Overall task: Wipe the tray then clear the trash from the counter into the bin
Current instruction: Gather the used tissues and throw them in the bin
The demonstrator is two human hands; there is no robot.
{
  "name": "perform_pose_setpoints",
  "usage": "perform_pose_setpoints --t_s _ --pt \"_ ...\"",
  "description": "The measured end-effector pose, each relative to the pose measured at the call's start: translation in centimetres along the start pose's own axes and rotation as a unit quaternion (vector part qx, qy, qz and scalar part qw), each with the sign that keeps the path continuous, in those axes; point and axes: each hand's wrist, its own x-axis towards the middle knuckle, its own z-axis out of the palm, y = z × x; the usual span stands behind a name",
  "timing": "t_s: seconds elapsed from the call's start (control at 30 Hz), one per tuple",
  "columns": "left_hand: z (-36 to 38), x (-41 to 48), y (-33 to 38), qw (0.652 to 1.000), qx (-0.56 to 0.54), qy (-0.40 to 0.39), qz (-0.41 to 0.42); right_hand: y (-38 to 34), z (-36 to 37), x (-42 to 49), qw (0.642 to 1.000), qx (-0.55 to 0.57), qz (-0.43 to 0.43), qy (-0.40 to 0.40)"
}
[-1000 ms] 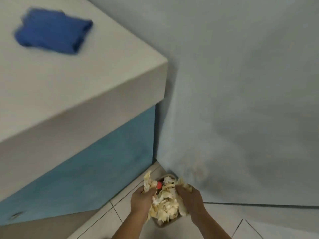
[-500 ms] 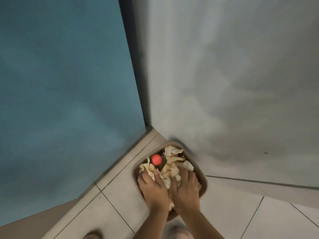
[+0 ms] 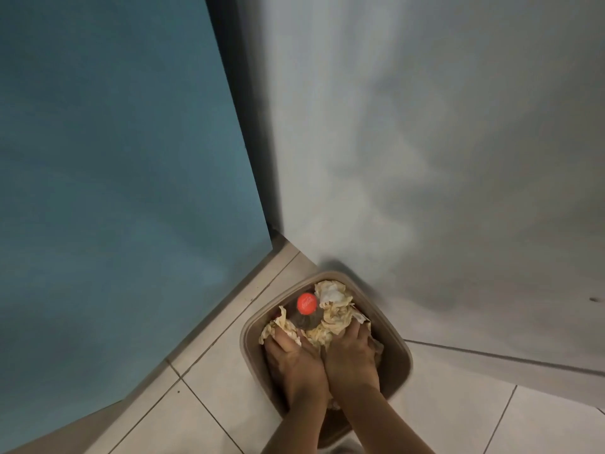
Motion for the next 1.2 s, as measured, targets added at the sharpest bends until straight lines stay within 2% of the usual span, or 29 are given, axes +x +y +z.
perform_pose_setpoints --t_s 0.1,0.2,0.3,0.37,0.57,0.7,0.77,0.83,0.93,1.03,1.2 --pt "-1.4 0.4 0.6 0.998 -0.029 -0.045 -0.031 0.3 -1.2 -0.3 0.999 0.029 -0.005 -0.039" --pt "-3.6 0.8 1.4 0.983 -0.089 -0.132 -0.092 1.5 -3.1 -0.6 0.988 0.129 -0.017 -0.085" --pt "-5.6 0.8 2.3 0.972 -0.054 -0.201 -0.107 3.2 -4.3 -1.4 0.954 0.246 -0.025 -0.17" --pt "-6.8 0.4 2.9 0.969 -0.023 -0.224 -0.101 4.0 -5.3 -2.5 0.938 0.287 -0.026 -0.193" --pt "-9.6 -1.4 4.4 0.968 0.0 -0.239 -0.075 3.8 -9.0 -5.6 0.947 0.248 -0.046 -0.2" --pt "-12.8 -3.0 6.0 0.972 0.012 -0.234 -0.016 3.1 -12.8 -7.3 0.963 0.175 -0.061 -0.194" --pt "-15.6 -4.3 7.6 0.972 0.004 -0.234 0.024 2.5 -15.3 -8.7 0.968 0.175 -0.071 -0.163" --pt "-19.6 -6.6 10.1 0.977 -0.031 -0.204 0.057 1.6 -18.4 -10.9 0.963 0.235 -0.083 -0.101" --pt "-27.5 -10.9 14.3 0.972 -0.102 -0.161 0.137 -0.3 -24.1 -16.0 0.906 0.414 -0.088 0.019" --pt "-36.6 -15.7 17.8 0.959 -0.183 -0.115 0.184 -2.6 -31.1 -22.2 0.831 0.518 -0.161 0.12" --pt "-52.2 -23.5 21.9 0.917 -0.338 -0.045 0.208 -6.7 -42.6 -30.8 0.747 0.591 -0.28 0.118"
